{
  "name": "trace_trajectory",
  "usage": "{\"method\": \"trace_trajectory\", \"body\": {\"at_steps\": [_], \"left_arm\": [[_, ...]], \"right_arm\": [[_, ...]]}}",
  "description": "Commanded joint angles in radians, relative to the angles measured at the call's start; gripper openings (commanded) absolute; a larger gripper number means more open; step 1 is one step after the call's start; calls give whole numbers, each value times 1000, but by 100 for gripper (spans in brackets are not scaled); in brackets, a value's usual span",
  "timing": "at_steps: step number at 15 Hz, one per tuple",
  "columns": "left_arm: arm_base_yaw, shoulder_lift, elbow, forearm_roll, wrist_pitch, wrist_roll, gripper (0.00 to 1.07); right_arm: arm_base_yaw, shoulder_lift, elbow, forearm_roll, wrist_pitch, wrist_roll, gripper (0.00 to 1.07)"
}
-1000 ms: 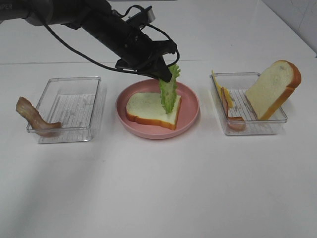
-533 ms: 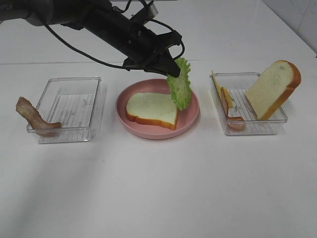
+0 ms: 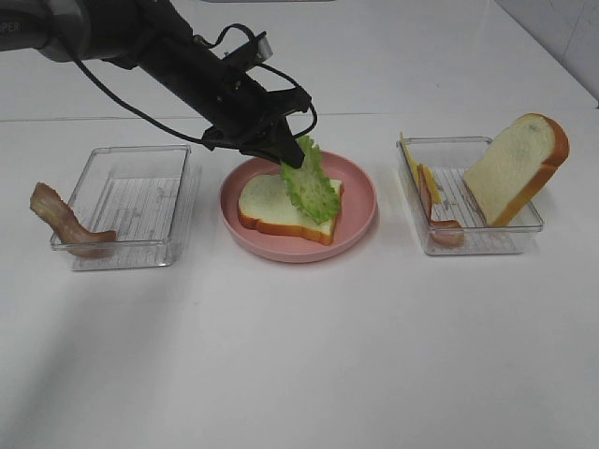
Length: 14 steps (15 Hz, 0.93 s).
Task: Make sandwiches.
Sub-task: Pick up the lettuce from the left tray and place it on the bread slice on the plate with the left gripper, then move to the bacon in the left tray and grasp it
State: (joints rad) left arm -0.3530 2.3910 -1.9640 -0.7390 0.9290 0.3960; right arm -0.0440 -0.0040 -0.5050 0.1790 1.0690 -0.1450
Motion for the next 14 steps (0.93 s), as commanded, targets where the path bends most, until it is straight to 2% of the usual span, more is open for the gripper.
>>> {"method": "trace_trajectory", "body": {"at_steps": [1, 3, 5, 7, 8, 9, 11, 12, 13, 14], "left_arm": [[-7, -7, -2, 40, 10, -7, 0], [-5, -7, -2, 45, -3, -26, 1], [-4, -7, -2, 74, -5, -30, 16], [-5, -9, -2, 127, -18, -30, 49], [-5, -10, -2, 140, -32, -30, 60], [-5, -12, -2, 144, -45, -30, 66], [-5, -27, -2, 156, -72, -33, 70], [-5, -39, -4, 179, -80, -57, 72], [-5, -56, -4, 225, -85, -98, 75], [-2, -75, -4, 306, -75, -162, 76]], "right_arm": [[-4, -20, 2, 1, -6, -10, 79], [-4, -20, 2, 1, -6, -10, 79], [-4, -20, 2, 1, -6, -10, 79], [-4, -20, 2, 1, -6, -10, 79], [-4, -20, 2, 1, -6, -10, 79], [-4, -20, 2, 1, -6, -10, 79], [-4, -20, 2, 1, -6, -10, 79], [-4, -20, 2, 1, -6, -10, 79], [-4, -20, 2, 1, -6, -10, 79], [-4, -20, 2, 1, -6, -10, 79]]}}
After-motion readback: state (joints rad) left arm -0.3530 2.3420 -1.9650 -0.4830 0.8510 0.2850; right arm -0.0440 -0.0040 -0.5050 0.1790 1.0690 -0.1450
